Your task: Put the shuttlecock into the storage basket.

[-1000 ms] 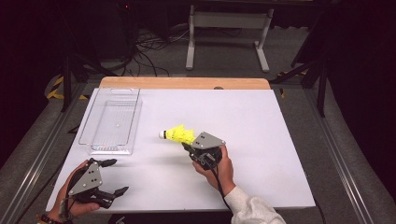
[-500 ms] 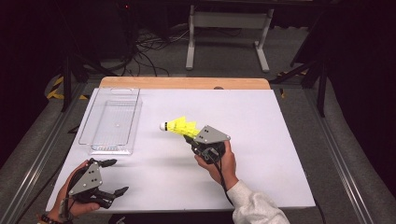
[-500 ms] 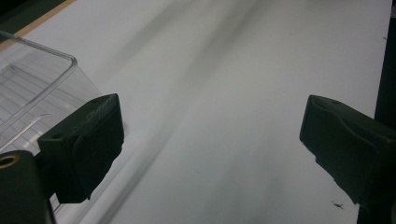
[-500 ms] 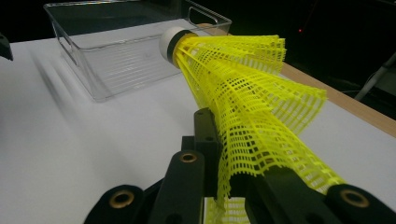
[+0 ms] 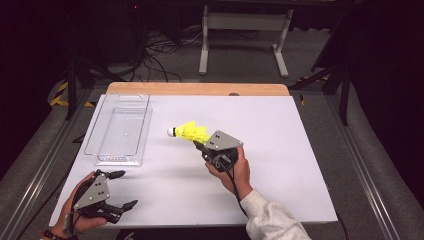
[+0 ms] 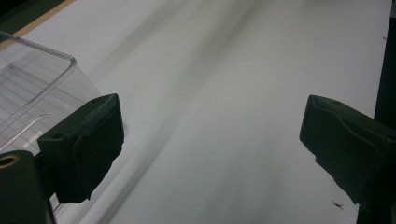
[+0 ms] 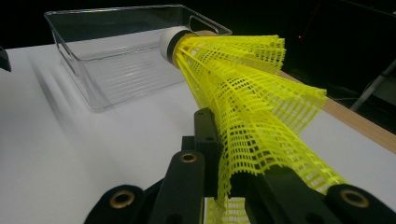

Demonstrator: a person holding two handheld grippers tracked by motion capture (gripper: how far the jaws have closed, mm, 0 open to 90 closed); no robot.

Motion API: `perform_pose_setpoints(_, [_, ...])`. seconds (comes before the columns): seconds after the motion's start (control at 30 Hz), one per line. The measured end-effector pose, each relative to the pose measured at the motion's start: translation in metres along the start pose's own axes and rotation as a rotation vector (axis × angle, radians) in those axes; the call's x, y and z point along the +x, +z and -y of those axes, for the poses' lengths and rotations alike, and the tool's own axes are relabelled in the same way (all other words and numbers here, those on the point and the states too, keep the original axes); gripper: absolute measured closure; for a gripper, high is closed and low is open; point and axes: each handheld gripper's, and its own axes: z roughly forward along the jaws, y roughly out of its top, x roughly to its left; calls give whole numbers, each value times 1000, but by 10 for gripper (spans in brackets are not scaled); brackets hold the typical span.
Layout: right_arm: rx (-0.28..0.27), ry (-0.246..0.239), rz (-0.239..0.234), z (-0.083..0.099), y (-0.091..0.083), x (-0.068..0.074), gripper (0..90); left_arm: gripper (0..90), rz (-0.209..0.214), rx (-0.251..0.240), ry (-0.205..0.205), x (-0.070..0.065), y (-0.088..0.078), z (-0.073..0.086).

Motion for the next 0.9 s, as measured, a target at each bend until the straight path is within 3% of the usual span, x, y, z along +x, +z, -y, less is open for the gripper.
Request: perform_pose_setpoints(0.9, [9,-35,-52,-28,33,15,882,74,-1,-15,-8,0,-2,0])
